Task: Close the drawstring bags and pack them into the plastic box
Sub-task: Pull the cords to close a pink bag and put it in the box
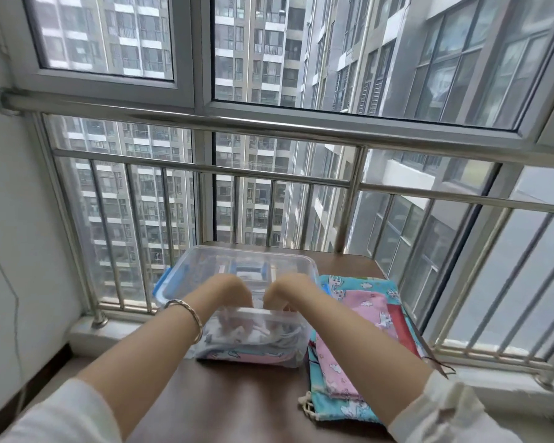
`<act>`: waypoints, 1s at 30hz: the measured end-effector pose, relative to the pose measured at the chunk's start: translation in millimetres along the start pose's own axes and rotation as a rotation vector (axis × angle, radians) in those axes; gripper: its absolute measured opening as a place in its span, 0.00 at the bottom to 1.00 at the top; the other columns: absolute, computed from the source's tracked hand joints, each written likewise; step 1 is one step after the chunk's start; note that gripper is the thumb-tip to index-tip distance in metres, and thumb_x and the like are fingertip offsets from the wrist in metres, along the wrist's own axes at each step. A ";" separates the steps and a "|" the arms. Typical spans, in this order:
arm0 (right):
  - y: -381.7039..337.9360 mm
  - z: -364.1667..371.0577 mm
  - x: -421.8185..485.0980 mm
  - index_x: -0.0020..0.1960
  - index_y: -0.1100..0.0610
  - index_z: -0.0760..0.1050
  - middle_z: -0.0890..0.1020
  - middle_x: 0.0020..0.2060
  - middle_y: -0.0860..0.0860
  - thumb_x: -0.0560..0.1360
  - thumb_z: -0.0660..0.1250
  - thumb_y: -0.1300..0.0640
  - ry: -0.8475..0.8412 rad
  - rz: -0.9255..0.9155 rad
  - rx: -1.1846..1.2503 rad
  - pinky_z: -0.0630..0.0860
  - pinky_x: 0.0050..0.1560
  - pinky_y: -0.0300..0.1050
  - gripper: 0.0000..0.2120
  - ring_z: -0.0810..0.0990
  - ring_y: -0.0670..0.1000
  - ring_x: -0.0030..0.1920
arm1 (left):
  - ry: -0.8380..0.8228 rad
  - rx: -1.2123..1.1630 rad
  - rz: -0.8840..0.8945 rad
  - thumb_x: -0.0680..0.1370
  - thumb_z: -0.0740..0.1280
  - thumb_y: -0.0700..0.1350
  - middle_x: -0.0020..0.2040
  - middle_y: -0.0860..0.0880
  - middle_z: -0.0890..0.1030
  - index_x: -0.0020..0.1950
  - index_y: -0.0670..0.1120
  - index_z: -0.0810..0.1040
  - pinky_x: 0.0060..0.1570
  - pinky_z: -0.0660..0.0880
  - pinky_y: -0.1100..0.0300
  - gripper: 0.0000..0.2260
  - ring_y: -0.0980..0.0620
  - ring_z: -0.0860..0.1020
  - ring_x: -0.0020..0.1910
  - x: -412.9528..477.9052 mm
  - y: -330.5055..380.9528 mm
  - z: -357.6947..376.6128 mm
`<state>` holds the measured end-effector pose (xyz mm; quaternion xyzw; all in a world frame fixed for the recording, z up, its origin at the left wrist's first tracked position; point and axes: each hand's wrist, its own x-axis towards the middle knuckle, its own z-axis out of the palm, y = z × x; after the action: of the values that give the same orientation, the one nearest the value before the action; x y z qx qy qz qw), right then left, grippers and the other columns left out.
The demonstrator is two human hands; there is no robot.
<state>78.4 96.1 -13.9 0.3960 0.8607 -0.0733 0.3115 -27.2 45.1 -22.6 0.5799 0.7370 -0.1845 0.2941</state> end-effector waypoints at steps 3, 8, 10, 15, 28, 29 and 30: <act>-0.3 7.7 1.9 0.68 0.59 0.69 0.77 0.58 0.56 0.80 0.54 0.54 0.079 0.015 0.005 0.72 0.46 0.45 0.19 0.75 0.53 0.46 | -0.035 -0.065 -0.016 0.77 0.67 0.48 0.55 0.48 0.81 0.64 0.43 0.77 0.48 0.77 0.58 0.17 0.51 0.80 0.46 3.0 5.8 0.2; 25.8 -10.4 -21.3 0.48 0.60 0.79 0.80 0.38 0.52 0.75 0.63 0.60 0.315 -0.152 0.270 0.74 0.38 0.43 0.07 0.77 0.52 0.38 | 0.344 -0.296 0.139 0.79 0.63 0.40 0.55 0.42 0.81 0.61 0.38 0.75 0.45 0.80 0.59 0.12 0.47 0.82 0.52 -10.7 32.8 -17.3; 51.8 -21.0 -54.5 0.39 0.59 0.77 0.77 0.32 0.50 0.75 0.65 0.61 0.498 -0.148 0.362 0.72 0.34 0.39 0.07 0.75 0.48 0.33 | 0.518 -0.370 0.236 0.78 0.62 0.37 0.49 0.41 0.83 0.55 0.37 0.79 0.42 0.81 0.59 0.10 0.47 0.83 0.47 -28.0 55.0 -32.0; 114.7 0.2 -122.8 0.45 0.65 0.81 0.80 0.33 0.53 0.76 0.63 0.64 0.576 -0.109 0.570 0.76 0.38 0.40 0.08 0.76 0.48 0.33 | 0.585 -0.361 0.415 0.77 0.64 0.38 0.40 0.43 0.83 0.47 0.36 0.81 0.45 0.82 0.56 0.07 0.50 0.81 0.37 -69.9 127.3 -40.0; 161.2 172.8 -124.9 0.41 0.63 0.77 0.80 0.39 0.57 0.69 0.68 0.64 0.199 0.234 0.302 0.76 0.40 0.48 0.02 0.76 0.54 0.38 | 0.378 0.351 0.272 0.73 0.70 0.37 0.60 0.40 0.78 0.62 0.37 0.74 0.52 0.76 0.50 0.18 0.41 0.78 0.57 -35.2 200.9 97.3; 159.3 178.5 -124.0 0.36 0.61 0.73 0.78 0.36 0.56 0.68 0.69 0.64 0.186 0.264 0.266 0.74 0.39 0.46 0.05 0.75 0.55 0.38 | 0.364 0.397 0.251 0.72 0.71 0.38 0.60 0.40 0.78 0.61 0.37 0.75 0.53 0.77 0.49 0.18 0.41 0.78 0.57 -33.2 197.4 103.2; 158.2 184.4 -121.7 0.35 0.60 0.71 0.76 0.36 0.56 0.69 0.68 0.64 0.200 0.275 0.247 0.73 0.39 0.45 0.07 0.75 0.56 0.38 | 0.361 0.413 0.237 0.72 0.71 0.39 0.60 0.41 0.78 0.59 0.38 0.75 0.54 0.77 0.49 0.17 0.41 0.78 0.57 -30.1 194.6 106.5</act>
<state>341.6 56.8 -69.2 0.5500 0.8097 -0.0954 0.1809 188.2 7.8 -70.5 0.7330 0.6513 -0.1889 0.0536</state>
